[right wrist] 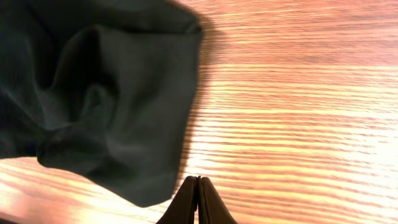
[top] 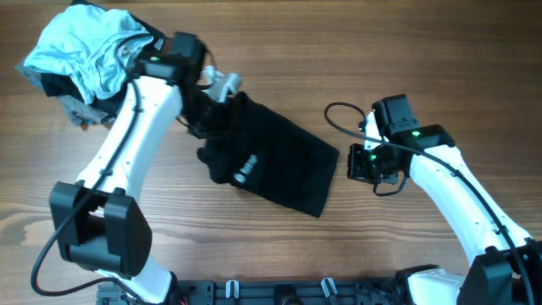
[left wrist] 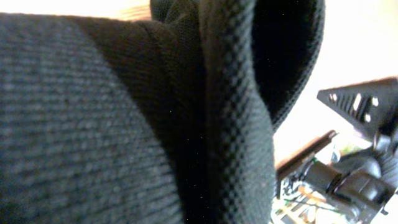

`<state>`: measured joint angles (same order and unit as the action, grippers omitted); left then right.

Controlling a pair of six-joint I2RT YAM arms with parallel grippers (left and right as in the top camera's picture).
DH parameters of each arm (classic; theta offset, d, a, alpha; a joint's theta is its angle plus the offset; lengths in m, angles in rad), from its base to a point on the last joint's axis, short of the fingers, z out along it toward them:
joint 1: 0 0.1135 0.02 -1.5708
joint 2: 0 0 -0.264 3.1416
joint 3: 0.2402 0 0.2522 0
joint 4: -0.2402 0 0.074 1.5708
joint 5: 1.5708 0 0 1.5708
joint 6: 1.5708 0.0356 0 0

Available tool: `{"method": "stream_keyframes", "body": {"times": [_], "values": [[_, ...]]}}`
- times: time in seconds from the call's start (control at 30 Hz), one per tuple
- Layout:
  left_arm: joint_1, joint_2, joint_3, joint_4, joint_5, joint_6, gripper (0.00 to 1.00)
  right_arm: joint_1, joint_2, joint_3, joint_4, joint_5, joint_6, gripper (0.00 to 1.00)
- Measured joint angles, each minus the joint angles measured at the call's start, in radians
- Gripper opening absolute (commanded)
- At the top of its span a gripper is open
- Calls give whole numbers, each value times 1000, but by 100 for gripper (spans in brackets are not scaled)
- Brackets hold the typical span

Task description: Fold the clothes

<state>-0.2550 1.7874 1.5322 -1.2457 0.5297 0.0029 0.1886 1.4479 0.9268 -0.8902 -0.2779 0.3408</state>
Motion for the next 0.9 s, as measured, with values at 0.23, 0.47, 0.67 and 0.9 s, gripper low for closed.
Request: {"method": "stream_keyframes", "body": {"times": [0.23, 0.47, 0.67, 0.9], "values": [[-248, 36, 0, 61, -63, -118, 38, -145, 0, 0, -15, 37, 22, 4], [-450, 122, 0, 173, -77, -206, 100, -158, 0, 0, -15, 41, 21, 4], [-364, 124, 87, 13, -77, -215, 100, -158, 0, 0, -3, -54, -133, 25], [-150, 33, 211, -43, -85, -158, 21, -125, 0, 0, 3, -354, -360, 75]]}}
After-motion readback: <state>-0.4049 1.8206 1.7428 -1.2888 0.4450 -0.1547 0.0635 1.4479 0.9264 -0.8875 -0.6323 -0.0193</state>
